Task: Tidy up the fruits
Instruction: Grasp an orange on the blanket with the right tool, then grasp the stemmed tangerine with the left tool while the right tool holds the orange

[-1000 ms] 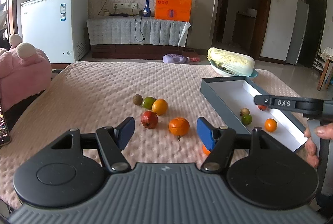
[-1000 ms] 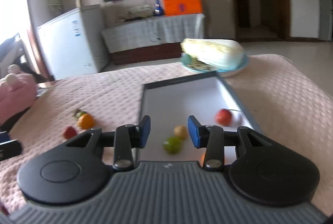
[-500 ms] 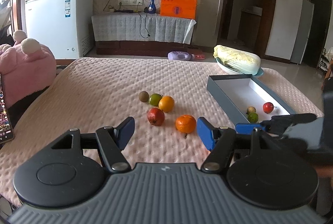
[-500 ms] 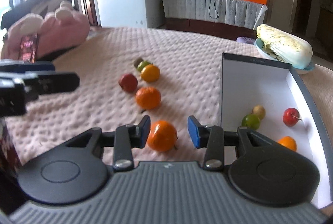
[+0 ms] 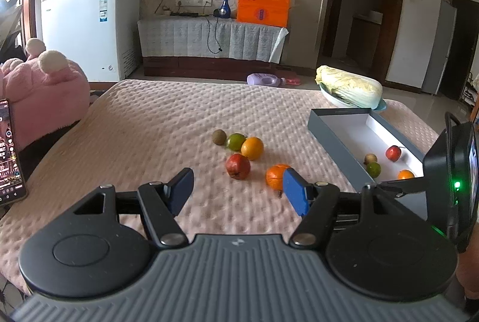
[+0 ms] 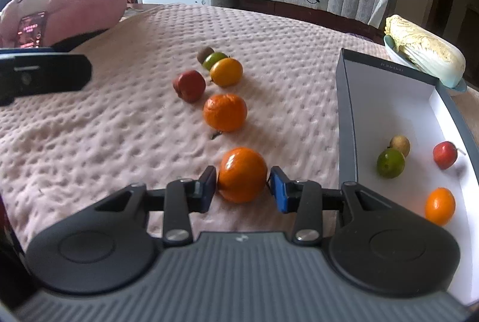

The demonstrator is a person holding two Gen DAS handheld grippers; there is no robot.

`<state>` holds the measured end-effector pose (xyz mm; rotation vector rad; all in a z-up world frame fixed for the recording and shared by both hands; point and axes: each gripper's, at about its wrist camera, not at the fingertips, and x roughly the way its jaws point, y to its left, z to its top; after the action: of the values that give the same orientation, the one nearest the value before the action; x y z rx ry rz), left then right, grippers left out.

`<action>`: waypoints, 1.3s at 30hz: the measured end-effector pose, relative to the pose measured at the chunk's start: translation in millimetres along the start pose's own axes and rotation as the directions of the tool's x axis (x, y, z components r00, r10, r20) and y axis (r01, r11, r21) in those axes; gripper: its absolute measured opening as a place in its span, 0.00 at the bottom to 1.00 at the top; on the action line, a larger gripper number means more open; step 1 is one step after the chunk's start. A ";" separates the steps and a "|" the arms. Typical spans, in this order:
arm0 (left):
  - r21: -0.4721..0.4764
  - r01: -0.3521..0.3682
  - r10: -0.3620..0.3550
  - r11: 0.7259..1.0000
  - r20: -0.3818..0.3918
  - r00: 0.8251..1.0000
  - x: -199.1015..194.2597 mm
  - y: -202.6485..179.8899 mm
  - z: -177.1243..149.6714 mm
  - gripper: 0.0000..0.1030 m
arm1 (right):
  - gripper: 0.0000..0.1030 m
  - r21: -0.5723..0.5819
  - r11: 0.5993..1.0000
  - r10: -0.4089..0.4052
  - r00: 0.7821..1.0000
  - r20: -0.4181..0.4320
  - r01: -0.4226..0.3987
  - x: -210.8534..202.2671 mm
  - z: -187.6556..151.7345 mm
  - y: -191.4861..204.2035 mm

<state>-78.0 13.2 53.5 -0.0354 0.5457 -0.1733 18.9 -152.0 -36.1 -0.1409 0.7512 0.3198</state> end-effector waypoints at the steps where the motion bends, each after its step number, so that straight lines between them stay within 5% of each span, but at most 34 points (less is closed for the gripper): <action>1: -0.003 -0.001 0.001 1.000 -0.002 1.000 0.6 1.3 0.1 0.69 | 0.41 0.009 1.000 0.002 1.000 -0.001 -0.002 0.4 0.3 -1.2; 25: 0.079 -0.017 0.018 0.997 -0.012 1.000 22.1 -12.7 2.4 0.69 | 0.37 0.089 0.993 0.068 0.995 0.078 -0.075 -36.2 3.0 -22.0; 39: 0.103 0.018 -0.017 0.995 -0.017 1.000 38.8 -34.0 5.1 0.69 | 0.37 0.137 0.988 0.041 0.985 0.165 -0.064 -63.3 6.1 -41.2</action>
<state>-48.1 -27.1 40.7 0.0616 0.5518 -0.2187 -6.7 -204.2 12.4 0.0395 0.6146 0.3233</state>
